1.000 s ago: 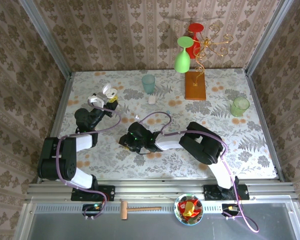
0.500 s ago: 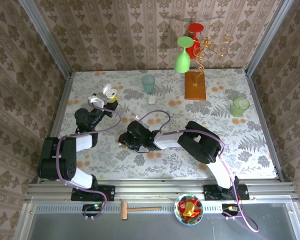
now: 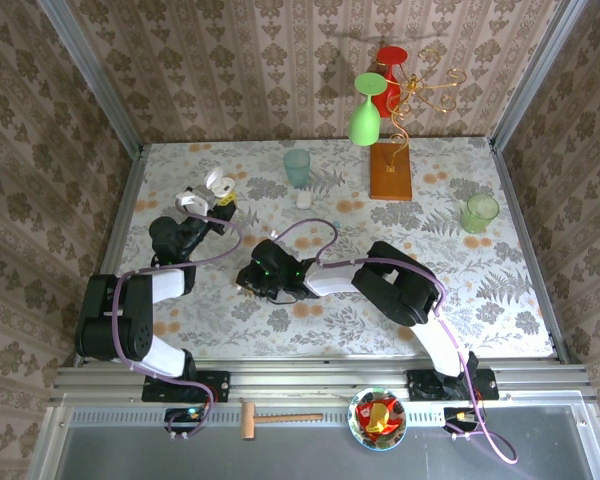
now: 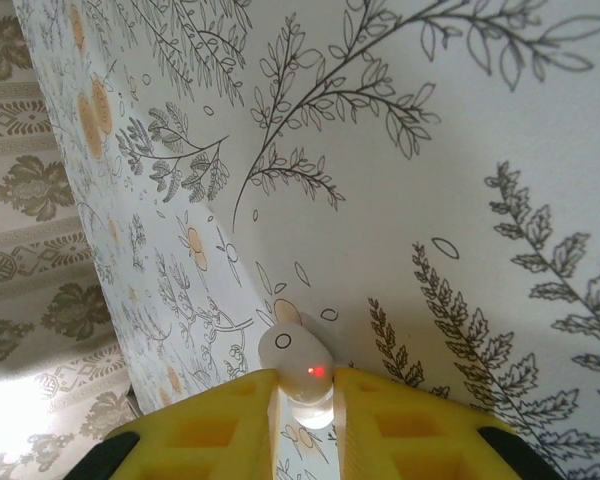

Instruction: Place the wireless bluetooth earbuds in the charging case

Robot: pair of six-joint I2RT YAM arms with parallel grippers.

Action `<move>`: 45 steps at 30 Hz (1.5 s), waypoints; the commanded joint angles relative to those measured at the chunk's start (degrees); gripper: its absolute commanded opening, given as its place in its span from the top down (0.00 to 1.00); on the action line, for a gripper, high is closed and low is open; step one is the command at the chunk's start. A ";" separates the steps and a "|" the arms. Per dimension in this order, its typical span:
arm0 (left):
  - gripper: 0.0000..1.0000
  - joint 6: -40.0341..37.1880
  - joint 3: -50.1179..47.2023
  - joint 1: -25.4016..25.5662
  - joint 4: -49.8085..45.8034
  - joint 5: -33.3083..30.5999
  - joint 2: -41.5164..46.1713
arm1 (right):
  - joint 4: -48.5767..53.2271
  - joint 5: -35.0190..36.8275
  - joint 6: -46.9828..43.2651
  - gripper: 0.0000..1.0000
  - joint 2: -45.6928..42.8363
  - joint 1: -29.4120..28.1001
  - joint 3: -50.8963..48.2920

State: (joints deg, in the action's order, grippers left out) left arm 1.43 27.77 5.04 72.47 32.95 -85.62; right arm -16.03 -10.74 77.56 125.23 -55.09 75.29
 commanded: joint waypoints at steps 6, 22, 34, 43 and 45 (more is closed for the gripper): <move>0.76 -0.64 -0.61 -0.42 1.71 0.83 1.26 | 12.13 8.46 -9.22 0.80 -3.94 0.55 0.19; 0.76 -0.15 -0.44 -0.91 1.71 -0.06 1.34 | 22.38 0.07 -31.08 0.63 -2.83 1.13 10.99; 0.76 2.64 -0.35 -5.19 1.67 -0.69 2.16 | 33.49 -2.25 -53.86 0.60 2.72 1.21 21.78; 0.76 3.42 -0.26 -6.67 1.65 -0.29 2.30 | 35.10 -2.69 -55.94 0.60 6.36 1.21 25.88; 0.76 3.43 -0.21 -6.63 1.69 -0.08 2.13 | 35.67 -2.89 -56.08 0.61 7.21 1.20 26.84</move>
State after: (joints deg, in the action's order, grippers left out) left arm 3.42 27.73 -1.23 72.49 32.32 -84.51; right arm 17.19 -12.53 23.62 130.65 -54.15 99.53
